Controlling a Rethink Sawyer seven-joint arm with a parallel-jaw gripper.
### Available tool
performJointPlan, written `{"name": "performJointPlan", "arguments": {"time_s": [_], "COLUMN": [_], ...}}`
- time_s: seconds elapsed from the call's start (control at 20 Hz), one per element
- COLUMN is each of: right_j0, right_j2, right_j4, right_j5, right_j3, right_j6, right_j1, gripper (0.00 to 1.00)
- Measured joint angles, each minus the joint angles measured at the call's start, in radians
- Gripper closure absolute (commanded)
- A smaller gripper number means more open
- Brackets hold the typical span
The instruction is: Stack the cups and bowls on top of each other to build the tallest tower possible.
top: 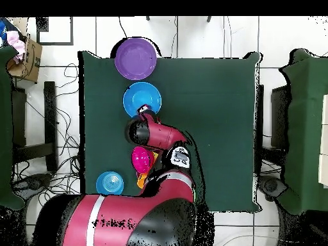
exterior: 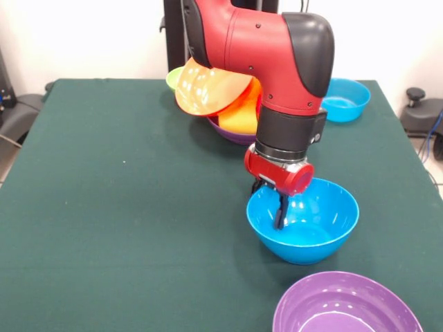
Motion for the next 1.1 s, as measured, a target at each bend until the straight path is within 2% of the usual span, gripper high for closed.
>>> {"name": "performJointPlan", "arguments": {"time_s": [0.55, 0.6, 1.1], "right_j0": [0.015, 0.016, 0.016], "right_j2": [-0.017, -0.017, -0.026], "right_j4": [0.006, 0.006, 0.01], "right_j5": [0.001, -0.002, -0.004], "right_j3": [-0.011, -0.013, -0.079], "right_j6": [0.0, 0.0, 0.0], "right_j1": [0.008, 0.008, 0.009], "gripper": [0.0, 1.0, 1.0]}}
